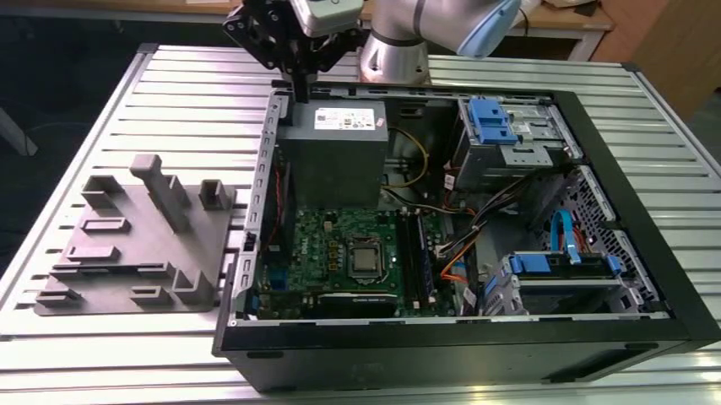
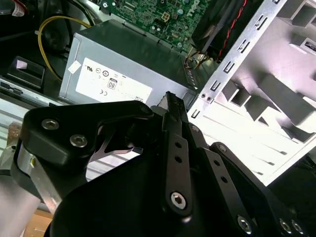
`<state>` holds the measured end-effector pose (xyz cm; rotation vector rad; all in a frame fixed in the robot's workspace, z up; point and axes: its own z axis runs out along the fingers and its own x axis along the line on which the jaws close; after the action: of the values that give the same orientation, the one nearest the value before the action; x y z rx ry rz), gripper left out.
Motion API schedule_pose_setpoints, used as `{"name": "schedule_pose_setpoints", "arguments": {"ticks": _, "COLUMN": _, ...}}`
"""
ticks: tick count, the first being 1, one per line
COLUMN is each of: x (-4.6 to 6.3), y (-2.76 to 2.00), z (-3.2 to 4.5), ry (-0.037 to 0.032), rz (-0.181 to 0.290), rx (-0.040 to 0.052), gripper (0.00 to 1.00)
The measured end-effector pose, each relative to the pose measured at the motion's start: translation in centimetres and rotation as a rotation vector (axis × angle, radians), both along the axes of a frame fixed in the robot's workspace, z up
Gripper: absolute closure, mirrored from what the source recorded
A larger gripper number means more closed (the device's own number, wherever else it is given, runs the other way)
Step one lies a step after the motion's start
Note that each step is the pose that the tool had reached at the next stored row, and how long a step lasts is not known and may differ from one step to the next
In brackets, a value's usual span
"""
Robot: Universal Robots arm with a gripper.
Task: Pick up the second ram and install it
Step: 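Reach for the second ram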
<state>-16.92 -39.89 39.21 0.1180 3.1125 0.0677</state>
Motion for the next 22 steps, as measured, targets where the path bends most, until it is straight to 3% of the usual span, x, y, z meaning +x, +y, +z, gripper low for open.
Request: {"name": "schedule_pose_setpoints", "arguments": {"ticks": 22, "x": -2.7, "y": 0.00, "z": -0.06, "ry": 0.0000, "rz": 0.000, "rx": 0.0000, "gripper": 0.93}}
